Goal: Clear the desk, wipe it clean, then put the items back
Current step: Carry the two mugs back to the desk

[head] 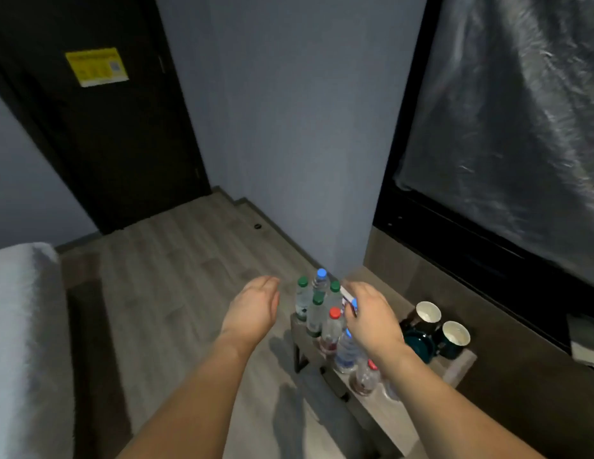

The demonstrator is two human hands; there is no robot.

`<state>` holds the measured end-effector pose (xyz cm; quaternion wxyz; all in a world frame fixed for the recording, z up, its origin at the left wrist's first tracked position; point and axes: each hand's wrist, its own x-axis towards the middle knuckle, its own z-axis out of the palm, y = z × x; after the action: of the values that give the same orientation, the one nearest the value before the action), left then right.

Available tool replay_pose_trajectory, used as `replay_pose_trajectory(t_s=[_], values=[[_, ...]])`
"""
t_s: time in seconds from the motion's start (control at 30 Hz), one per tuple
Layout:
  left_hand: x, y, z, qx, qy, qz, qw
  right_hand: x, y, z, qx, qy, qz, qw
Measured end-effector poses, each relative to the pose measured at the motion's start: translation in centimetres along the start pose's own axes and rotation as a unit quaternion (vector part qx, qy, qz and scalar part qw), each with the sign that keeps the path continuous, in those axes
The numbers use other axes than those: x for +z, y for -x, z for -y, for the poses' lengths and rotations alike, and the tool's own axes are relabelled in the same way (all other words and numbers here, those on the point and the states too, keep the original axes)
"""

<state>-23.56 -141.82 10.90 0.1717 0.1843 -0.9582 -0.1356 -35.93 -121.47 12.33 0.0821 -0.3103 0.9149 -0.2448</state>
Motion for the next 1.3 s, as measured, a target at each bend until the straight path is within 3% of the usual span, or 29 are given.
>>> replay_pose_trajectory(t_s=[0.27, 0.53, 0.63, 0.77, 1.03, 1.13, 1.23, 1.3], values=[[5.3, -11.6, -6.8, 0.190, -0.043, 0.141, 0.971, -2.8, -3.8, -8.4, 0.151, -0.044, -0.075, 0.985], [15.7, -20.1, -15.9, 0.269, 0.005, 0.238, 0.933, -5.2, -2.7, -18.6, 0.374, -0.078, -0.148, 0.912], [20.7, -21.6, -18.5, 0.212, 0.017, 0.307, 0.928, -4.6, -2.4, -22.0, 0.453, -0.110, -0.148, 0.872], [28.9, -22.2, -20.3, 0.028, 0.093, 0.415, 0.905, -1.6, -4.1, -27.9, 0.525, -0.181, -0.110, 0.824], [44.0, -21.7, -19.8, -0.048, 0.087, 0.531, 0.842, 9.8, -8.7, -37.9, 0.588, -0.315, -0.088, 0.739], [46.5, -21.4, -19.6, -0.085, 0.133, 0.544, 0.824, 12.5, -9.6, -39.8, 0.599, -0.339, -0.073, 0.722], [47.3, -21.2, -20.1, -0.206, 0.182, 0.583, 0.764, 14.3, -10.3, -41.1, 0.593, -0.352, -0.072, 0.721], [47.6, -21.3, -20.3, -0.219, 0.196, 0.595, 0.748, 15.0, -10.7, -41.6, 0.592, -0.368, -0.077, 0.713]])
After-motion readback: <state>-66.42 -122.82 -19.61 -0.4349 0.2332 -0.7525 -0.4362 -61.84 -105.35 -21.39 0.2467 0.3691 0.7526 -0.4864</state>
